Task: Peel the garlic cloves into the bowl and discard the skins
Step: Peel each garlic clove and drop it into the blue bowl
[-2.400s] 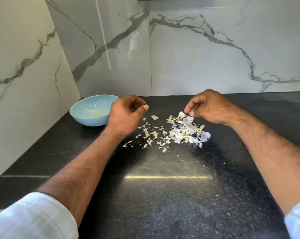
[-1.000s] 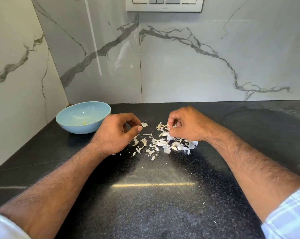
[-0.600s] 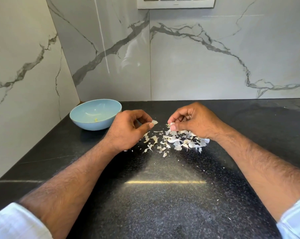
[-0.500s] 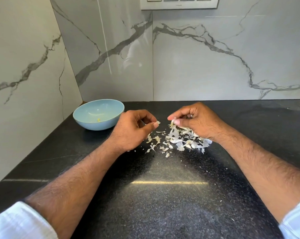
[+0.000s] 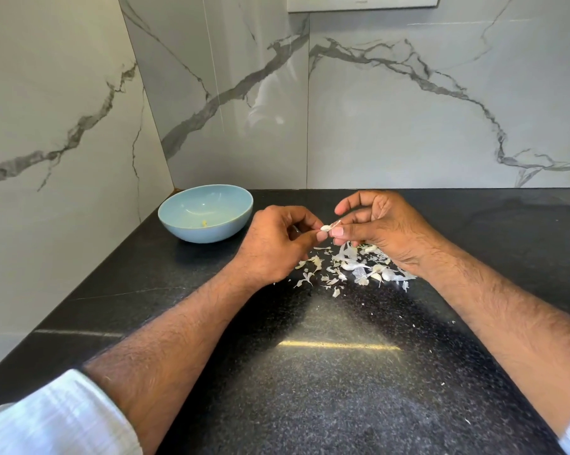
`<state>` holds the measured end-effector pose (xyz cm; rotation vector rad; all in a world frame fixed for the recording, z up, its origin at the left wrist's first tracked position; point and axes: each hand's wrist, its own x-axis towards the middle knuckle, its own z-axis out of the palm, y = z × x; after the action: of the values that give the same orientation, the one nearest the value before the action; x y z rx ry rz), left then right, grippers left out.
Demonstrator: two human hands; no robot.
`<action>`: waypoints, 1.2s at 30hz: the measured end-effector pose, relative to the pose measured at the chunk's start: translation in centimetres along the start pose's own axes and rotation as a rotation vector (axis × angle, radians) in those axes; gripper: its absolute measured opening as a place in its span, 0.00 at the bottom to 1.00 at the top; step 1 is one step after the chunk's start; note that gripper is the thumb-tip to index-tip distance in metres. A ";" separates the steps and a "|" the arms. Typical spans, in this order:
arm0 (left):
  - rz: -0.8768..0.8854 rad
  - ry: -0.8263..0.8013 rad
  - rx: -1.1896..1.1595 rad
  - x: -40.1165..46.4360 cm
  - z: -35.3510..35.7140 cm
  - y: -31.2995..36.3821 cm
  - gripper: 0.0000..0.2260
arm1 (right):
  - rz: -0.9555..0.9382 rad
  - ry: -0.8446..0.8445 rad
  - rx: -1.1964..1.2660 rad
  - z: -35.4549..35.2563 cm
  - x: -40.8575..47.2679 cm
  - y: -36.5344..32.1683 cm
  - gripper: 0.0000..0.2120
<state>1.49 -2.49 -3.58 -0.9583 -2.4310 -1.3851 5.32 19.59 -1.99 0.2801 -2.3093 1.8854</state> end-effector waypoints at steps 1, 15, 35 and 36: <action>0.011 0.000 0.004 -0.1 0.0 0.0 0.03 | 0.001 -0.012 -0.008 0.0 0.0 0.0 0.17; -0.049 0.035 0.084 0.1 -0.6 -0.4 0.02 | -0.260 0.051 -0.497 1.1 -0.7 0.1 0.10; -0.107 0.008 -0.020 0.1 -0.8 -0.2 0.03 | -0.299 0.131 -0.584 2.2 -0.8 -0.5 0.07; -0.099 -0.001 -0.021 0.1 -0.8 -0.2 0.03 | -0.309 0.134 -0.555 2.4 -0.8 -0.4 0.07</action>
<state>1.16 -3.19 -3.24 -0.8538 -2.5005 -1.4452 6.23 17.25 -2.29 0.3937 -2.4107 1.0404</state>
